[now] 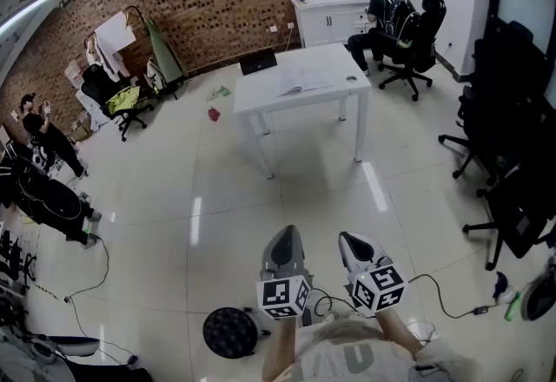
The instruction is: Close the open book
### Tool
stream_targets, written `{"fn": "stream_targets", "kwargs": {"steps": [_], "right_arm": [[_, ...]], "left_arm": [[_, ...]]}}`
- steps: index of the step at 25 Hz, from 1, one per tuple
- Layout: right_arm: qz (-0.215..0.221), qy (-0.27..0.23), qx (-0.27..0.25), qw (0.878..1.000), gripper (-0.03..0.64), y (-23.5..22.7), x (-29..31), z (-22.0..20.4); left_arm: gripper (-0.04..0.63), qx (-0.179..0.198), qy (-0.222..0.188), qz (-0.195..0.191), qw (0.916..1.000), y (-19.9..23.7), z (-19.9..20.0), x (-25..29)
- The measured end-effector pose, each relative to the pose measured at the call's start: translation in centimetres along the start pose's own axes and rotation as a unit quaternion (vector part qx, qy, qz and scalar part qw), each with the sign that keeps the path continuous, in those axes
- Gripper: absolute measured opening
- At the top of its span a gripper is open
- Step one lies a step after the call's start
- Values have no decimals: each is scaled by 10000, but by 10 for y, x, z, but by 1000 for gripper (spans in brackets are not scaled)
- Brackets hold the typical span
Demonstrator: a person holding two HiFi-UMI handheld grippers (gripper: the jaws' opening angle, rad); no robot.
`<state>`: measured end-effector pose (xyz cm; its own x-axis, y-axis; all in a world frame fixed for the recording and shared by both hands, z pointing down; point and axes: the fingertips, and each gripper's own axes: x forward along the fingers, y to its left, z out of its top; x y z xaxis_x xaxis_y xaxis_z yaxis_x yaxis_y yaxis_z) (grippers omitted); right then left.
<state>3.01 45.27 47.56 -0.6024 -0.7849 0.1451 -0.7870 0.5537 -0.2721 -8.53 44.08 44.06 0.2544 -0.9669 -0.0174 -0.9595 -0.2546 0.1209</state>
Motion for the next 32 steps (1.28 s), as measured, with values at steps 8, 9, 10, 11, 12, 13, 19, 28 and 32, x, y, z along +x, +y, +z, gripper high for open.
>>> {"fn": "stream_targets", "kwargs": {"steps": [8,9,10,11,12,13,19,28,32], "right_arm": [[-39,-153,-156,9998,3,6,1,3],[-26,-197,-57,9998,3,5,1,4],[3,-271,60,9996,3,5,0,4],[51,-348,181,9992,3,5,-1,6],[106,-385,287,9988,3,6,-1,7],[144,-372,353,9986,4,6,0,6],[103,-234,323,9991,5,9,5,-4],[4,-146,363,9992,5,12,30,-13],[-87,-109,333,9993,5,15,38,-16]], "left_arm": [[15,-70,-84,-13,9999,6,3,-2],[15,-140,-92,-42,9999,5,3,-2],[15,-255,-112,-79,9996,5,4,-2],[15,-389,-145,-118,9991,5,6,-2],[15,-505,-183,-151,9984,5,7,-2],[15,-576,-216,-169,9980,5,9,-3],[15,-560,-171,-231,9980,5,4,-2],[15,-548,-85,-223,9982,36,-2,-2],[15,-640,-48,-172,9978,60,-7,-9]]}}
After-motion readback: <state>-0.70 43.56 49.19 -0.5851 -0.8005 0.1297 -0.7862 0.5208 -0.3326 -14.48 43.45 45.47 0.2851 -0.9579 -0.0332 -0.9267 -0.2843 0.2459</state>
